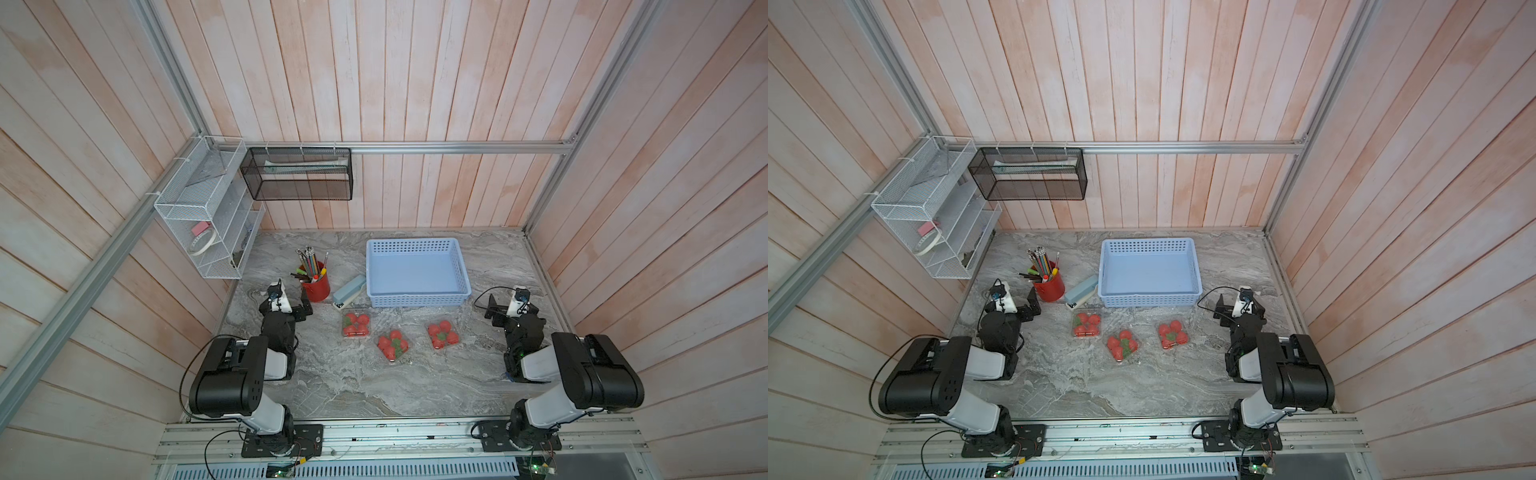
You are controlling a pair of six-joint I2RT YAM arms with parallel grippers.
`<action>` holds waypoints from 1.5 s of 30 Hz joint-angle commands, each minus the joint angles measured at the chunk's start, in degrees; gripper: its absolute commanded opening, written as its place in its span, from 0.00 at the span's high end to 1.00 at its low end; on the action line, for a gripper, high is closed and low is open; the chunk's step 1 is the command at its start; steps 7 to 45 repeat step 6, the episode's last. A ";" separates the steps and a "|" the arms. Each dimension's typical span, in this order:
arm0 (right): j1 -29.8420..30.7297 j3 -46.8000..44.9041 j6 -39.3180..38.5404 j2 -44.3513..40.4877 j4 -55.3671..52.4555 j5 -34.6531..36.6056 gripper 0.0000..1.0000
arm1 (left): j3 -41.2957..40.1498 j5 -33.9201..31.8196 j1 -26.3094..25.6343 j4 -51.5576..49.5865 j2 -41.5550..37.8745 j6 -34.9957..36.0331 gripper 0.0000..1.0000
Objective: Pack strawberries into containers
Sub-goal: Reset both arms
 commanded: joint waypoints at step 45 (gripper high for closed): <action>-1.47 1.65 0.90 0.35 1.82 -6.22 0.02 | 1.08 -0.32 -0.50 -0.28 0.29 1.25 0.00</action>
